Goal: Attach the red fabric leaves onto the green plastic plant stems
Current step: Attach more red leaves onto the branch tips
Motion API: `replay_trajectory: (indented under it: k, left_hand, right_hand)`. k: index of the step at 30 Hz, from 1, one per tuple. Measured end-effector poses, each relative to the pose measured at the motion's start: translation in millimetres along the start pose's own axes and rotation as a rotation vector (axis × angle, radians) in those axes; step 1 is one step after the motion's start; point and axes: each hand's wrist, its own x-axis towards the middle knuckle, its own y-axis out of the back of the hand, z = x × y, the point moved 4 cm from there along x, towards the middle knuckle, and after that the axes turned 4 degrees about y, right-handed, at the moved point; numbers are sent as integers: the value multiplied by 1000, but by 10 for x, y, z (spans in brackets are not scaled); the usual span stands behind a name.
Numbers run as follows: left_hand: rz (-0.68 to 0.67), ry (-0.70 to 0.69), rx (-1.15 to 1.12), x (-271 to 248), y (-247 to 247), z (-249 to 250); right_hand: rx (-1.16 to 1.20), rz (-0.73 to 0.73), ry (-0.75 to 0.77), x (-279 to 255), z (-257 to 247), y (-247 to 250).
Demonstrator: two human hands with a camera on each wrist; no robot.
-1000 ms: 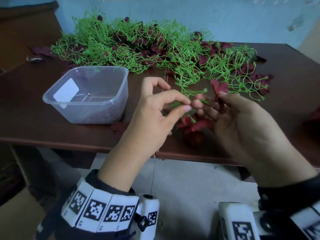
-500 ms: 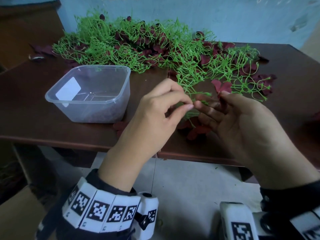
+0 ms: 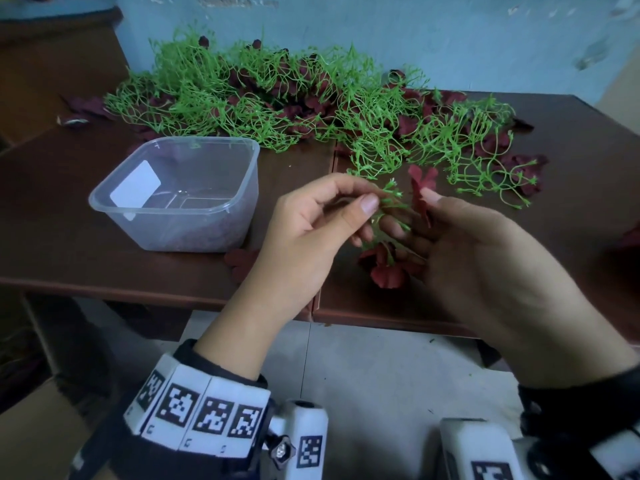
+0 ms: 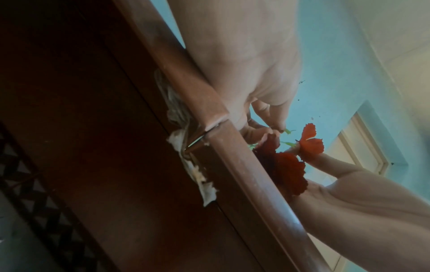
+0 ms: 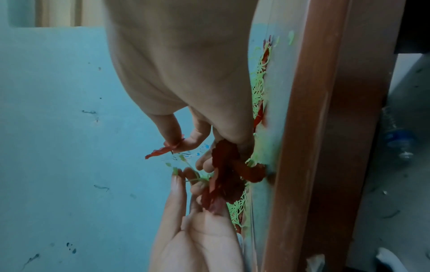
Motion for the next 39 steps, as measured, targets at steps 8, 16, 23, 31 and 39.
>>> replay_trajectory:
  k: [8, 16, 23, 31, 39]
  left_hand:
    - [-44, -2, -106, -4, 23, -7]
    - [41, 19, -96, 3, 57, -15]
    - [107, 47, -127, 35, 66, -54]
    - [99, 116, -289, 50, 85, -80]
    - [112, 136, -223, 26, 70, -69]
  right_hand:
    - [34, -85, -27, 25, 51, 19]
    - [42, 105, 163, -11, -106, 72]
    - [-71, 107, 402, -151, -265, 11]
    - [-97, 26, 196, -112, -63, -55]
    - [4, 62, 143, -93, -92, -28]
